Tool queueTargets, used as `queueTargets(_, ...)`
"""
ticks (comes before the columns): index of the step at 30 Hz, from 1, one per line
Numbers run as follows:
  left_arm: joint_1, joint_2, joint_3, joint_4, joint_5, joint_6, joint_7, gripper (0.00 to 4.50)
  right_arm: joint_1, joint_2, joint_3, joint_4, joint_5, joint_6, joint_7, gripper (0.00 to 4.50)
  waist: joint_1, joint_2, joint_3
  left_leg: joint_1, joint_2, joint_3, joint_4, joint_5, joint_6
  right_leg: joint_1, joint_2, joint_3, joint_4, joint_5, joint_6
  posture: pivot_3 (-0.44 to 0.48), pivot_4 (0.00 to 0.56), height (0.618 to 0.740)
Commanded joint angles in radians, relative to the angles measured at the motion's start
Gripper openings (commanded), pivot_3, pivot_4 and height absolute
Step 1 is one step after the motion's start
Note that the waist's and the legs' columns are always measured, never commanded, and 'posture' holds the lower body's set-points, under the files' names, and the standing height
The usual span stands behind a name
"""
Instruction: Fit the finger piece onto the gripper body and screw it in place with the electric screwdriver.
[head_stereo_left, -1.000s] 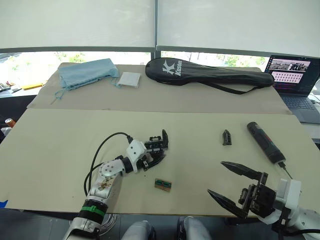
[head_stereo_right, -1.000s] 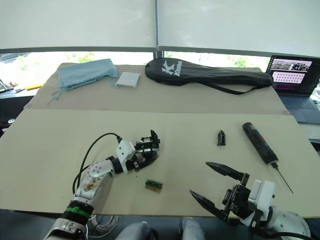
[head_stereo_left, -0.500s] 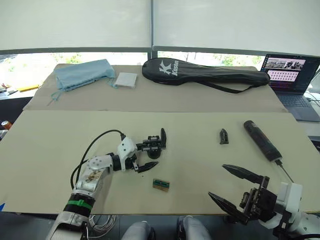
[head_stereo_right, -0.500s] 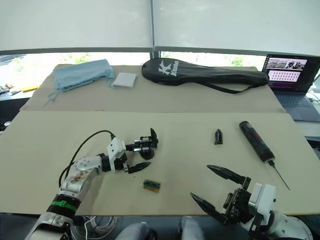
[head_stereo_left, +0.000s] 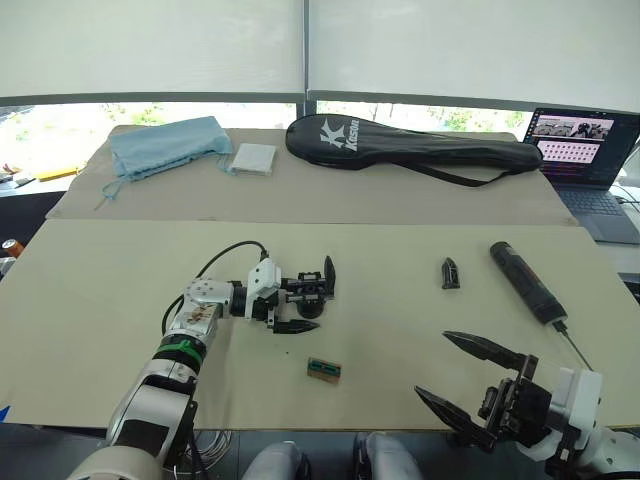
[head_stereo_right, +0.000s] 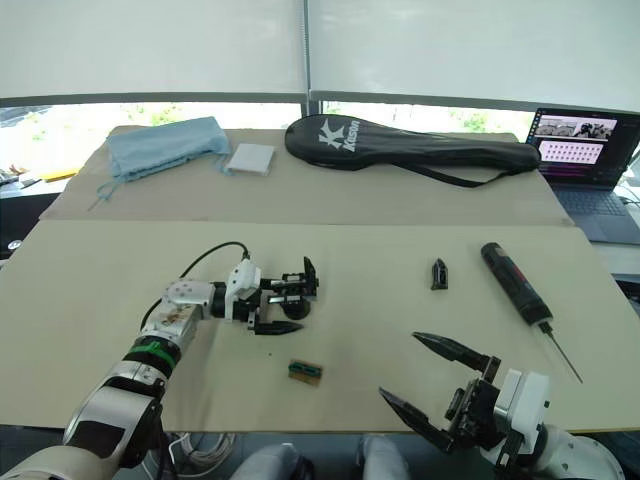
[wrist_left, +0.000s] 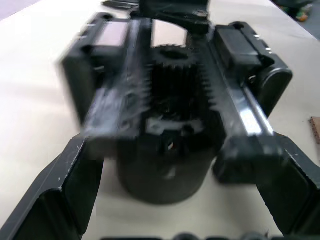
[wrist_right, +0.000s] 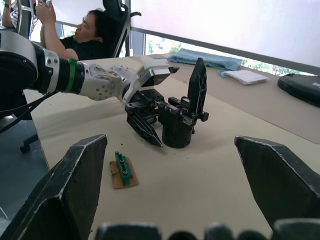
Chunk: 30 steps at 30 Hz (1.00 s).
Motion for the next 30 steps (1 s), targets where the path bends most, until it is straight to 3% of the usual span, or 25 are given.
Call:
queueTargets(1,-0.027,-0.005,0.014,0.035,0.016,-0.040,0.002,4.19,0.021,0.007,-0.020,-0.060,0.001,-0.037,-0.005,4.50,0.001,0.000,0.000,0.000,0.000,0.000,0.000,0.000,0.000,0.000,0.000,0.000,0.000,0.000,0.000,0.000,0.150,0.740)
queueTargets(3,-0.030,-0.008,0.023,0.045,0.017,-0.057,0.011,3.63,0.028,0.007,-0.020,-0.062,0.000,-0.038,-0.007,4.50,0.001,0.000,0.000,0.000,0.000,0.000,0.000,0.000,0.001,0.000,0.000,0.000,0.000,0.000,0.000,0.000,0.150,0.740)
queueTargets(6,-0.010,-0.001,0.051,0.027,-0.004,-0.079,0.013,2.34,0.032,0.008,-0.018,-0.062,-0.003,-0.039,-0.008,4.50,0.001,0.000,0.000,0.000,0.000,0.000,0.000,-0.001,0.002,0.000,0.000,0.000,0.000,0.000,0.000,0.000,0.150,0.740)
queueTargets(11,0.090,0.014,0.081,-0.186,-0.047,0.039,0.075,2.33,0.027,0.002,-0.015,-0.051,0.000,-0.037,0.001,4.50,-0.004,0.000,0.000,-0.001,0.000,0.000,0.000,-0.001,0.002,-0.001,0.000,0.001,0.000,0.000,0.000,0.000,0.150,0.740)
queueTargets(21,0.381,-0.079,0.064,-0.798,0.015,0.364,0.548,2.33,0.006,-0.001,-0.010,-0.008,0.007,-0.047,0.041,4.50,0.010,0.000,0.000,-0.002,0.000,0.000,0.000,-0.003,0.004,-0.001,-0.002,0.001,0.000,0.000,0.001,0.000,0.150,0.740)
queueTargets(24,0.425,-0.123,0.052,-0.872,0.024,0.446,0.645,2.33,-0.010,-0.005,-0.012,0.011,0.010,-0.049,0.059,4.50,0.009,0.000,0.000,-0.002,0.000,0.000,0.000,-0.003,0.004,-0.001,-0.002,0.001,-0.001,0.000,0.001,0.000,0.150,0.740)
queueTargets(27,0.446,-0.114,0.018,-0.915,0.004,0.562,0.640,2.33,-0.027,-0.007,-0.019,0.026,0.013,-0.047,0.072,4.50,0.007,0.000,0.000,-0.002,0.000,0.000,0.000,-0.003,0.004,-0.001,-0.001,0.001,0.000,0.000,0.001,0.000,0.150,0.740)
queueTargets(30,0.459,-0.106,-0.008,-0.906,0.055,0.501,0.674,2.33,-0.049,-0.011,-0.020,0.030,0.015,-0.039,0.075,4.50,0.004,0.000,0.000,-0.001,0.000,0.000,0.000,-0.003,0.004,-0.001,-0.001,0.001,0.000,0.000,0.001,0.000,0.150,0.740)
